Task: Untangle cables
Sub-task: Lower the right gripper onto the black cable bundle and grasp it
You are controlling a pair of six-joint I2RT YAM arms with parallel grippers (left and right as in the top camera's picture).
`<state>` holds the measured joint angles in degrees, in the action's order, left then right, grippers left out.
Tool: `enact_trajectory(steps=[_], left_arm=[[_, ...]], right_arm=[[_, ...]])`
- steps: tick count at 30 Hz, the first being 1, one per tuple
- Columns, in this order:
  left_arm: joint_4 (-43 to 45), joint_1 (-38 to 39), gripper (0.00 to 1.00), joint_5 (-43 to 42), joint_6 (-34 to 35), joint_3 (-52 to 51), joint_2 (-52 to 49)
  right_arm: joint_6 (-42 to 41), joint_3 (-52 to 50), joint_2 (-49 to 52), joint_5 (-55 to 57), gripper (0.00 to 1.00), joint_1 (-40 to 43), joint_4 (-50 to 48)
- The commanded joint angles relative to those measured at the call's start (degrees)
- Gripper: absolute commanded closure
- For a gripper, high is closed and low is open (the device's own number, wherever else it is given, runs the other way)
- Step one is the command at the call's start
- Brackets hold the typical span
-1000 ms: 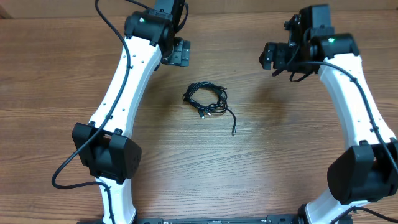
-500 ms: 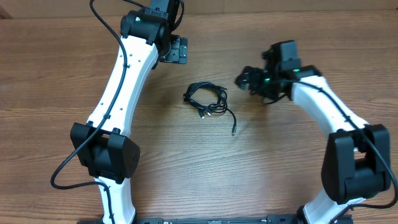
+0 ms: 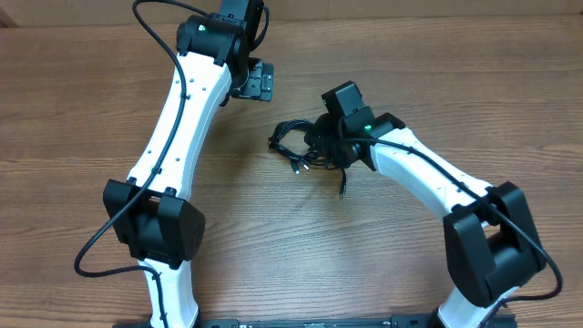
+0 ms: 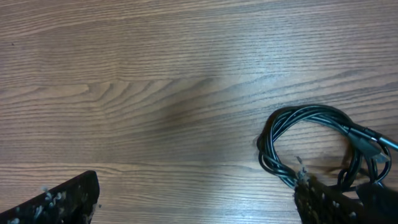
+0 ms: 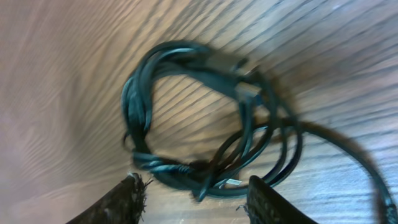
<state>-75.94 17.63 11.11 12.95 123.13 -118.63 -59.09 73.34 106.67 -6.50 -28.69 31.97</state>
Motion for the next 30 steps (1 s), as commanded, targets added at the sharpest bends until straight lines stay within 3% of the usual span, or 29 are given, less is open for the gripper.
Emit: enact_trajectory(steps=[1,6,8,10,11,12,26,30], left_arm=[[-0.4,0.0,0.00,-0.2,-1.6,0.0,1.7],[-0.4,0.0,0.00,-0.2,-1.7,0.0,1.7],[-0.5,0.0,0.00,-0.2,-2.3,0.0,1.7],[-0.6,0.0,0.00,-0.2,-2.7,0.0,1.7],[-0.6,0.0,0.00,-0.2,-2.7,0.0,1.7],[-0.6,0.0,0.00,-0.2,-2.7,0.0,1.7],[-0.8,-0.9,0.00,-0.2,-3.8,0.0,1.7],[-0.7,-1.6,0.00,-0.3,-3.7,0.0,1.7]], right_arm=[[-3.1,-0.6,2.7,3.9,0.45,-1.1,-1.1],[-3.1,-0.6,6.8,2.2,0.39,-2.5,-4.0],[-3.1,-0.6,8.0,0.8,0.46,-2.8,-4.8],[-3.0,-0.6,8.5,-0.1,0.62,-3.1,-5.3],[-3.0,-0.6,8.5,0.0,0.90,-3.2,-5.3],[-3.0,-0.6,8.5,-0.1,0.96,-3.3,-5.3],[3.3,4.1,0.1,-3.6,0.96,-0.9,-4.5],[9.9,4.8,-4.2,-1.4,0.96,0.8,-4.0]])
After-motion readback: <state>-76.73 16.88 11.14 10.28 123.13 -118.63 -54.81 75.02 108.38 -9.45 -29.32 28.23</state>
